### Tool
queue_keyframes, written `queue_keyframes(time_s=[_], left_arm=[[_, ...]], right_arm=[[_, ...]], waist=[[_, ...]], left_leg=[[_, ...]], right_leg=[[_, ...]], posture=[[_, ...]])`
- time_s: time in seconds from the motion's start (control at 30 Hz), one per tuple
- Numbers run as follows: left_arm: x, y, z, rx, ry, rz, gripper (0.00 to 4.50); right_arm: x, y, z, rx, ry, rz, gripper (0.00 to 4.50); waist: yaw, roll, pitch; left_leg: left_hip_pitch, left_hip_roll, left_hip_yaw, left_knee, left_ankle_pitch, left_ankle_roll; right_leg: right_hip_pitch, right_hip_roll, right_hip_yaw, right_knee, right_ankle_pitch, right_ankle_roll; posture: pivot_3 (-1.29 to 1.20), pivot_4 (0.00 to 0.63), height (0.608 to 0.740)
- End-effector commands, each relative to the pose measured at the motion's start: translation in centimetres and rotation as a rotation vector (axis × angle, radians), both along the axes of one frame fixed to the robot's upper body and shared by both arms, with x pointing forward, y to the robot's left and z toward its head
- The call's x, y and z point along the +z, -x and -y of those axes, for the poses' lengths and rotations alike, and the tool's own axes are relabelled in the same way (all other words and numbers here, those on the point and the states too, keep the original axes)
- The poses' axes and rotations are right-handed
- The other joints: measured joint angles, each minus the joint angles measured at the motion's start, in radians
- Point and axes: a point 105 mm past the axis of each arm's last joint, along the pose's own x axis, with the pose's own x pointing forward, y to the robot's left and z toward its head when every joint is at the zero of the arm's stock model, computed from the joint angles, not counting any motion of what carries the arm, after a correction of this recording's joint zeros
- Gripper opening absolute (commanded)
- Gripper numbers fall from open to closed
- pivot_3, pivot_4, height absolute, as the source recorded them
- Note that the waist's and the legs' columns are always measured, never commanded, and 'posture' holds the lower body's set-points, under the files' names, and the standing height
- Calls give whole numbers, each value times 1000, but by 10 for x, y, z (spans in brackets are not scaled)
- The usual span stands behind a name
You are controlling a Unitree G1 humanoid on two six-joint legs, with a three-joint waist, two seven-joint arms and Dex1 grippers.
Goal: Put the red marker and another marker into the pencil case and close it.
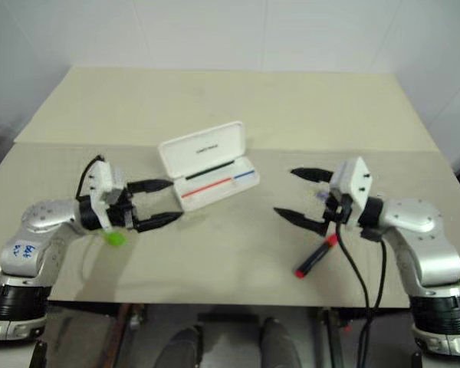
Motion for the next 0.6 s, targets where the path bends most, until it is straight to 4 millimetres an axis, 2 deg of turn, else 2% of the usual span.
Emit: queue_keyframes(time_s=[0.03, 0.07, 0.3, 0.43, 0.6], left_arm=[[-10, -5, 3, 2, -43, 24, 2932], [-10, -9, 3, 17, -47, 37, 2571], [-18, -30, 17, 56, -74, 48, 2571], [-23, -45, 33, 73, -92, 44, 2571], [-30, -51, 33, 74, -139, 34, 2571]], right_arm=[[15, 4, -11, 23, -24, 73, 4500], [15, 5, -13, 24, -31, 76, 4500], [15, 13, -21, 16, -62, 90, 4500], [16, 15, -21, -10, -85, 108, 4500], [19, 18, -29, -11, -106, 126, 4500]], waist=[[1, 0, 0], [1, 0, 0], [4, 0, 0], [3, 0, 0], [-2, 0, 0]], left_leg=[[0, 0, 0, 0, 0, 0], [0, 0, 0, 0, 0, 0], [-1, 0, 0, 0, 0, 0], [0, 0, 0, 0, 0, 0], [0, 0, 0, 0, 0, 0]], right_leg=[[0, 0, 0, 0, 0, 0], [0, 0, 0, 0, 0, 0], [0, 0, 0, 0, 0, 0], [0, 0, 0, 0, 0, 0], [-1, 1, 0, 1, 1, 1]], posture=[[0, 150, 740], [0, 150, 740], [0, 150, 740], [0, 150, 740], [0, 150, 740]])
